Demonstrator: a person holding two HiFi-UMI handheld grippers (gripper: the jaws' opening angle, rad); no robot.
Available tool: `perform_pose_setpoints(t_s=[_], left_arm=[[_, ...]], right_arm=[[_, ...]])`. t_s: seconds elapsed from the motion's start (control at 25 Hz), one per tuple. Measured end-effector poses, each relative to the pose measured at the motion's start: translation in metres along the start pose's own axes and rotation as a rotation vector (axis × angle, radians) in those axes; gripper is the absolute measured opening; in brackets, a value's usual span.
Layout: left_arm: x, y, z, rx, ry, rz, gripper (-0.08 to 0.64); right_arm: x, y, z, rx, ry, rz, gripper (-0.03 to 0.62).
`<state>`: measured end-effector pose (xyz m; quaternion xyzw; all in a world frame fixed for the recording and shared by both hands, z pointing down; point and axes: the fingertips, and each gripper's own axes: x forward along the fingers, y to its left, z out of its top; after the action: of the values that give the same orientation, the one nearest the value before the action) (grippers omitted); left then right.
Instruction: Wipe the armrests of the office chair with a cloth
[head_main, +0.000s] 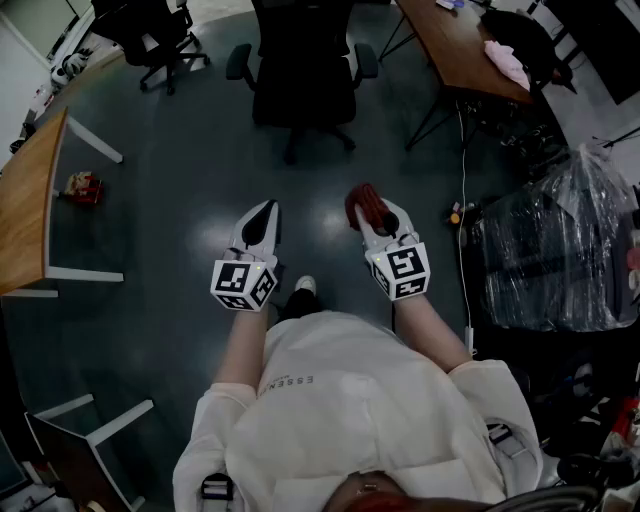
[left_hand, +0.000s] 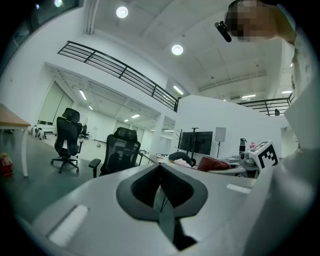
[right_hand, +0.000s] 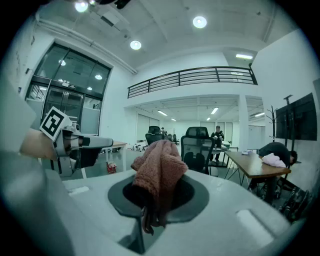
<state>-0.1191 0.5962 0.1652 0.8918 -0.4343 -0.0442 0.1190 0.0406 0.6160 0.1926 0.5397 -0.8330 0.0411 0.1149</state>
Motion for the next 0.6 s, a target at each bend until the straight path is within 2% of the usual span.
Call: perform_pose_setpoints(t_s=[0.6], left_arm=[[-0.009,0.0,-0.007,-0.017,-0.004,0.025,0.016]], right_arm=[[-0.003,-0.001,-0.012,0.037,0.01,-0.011,0.054]])
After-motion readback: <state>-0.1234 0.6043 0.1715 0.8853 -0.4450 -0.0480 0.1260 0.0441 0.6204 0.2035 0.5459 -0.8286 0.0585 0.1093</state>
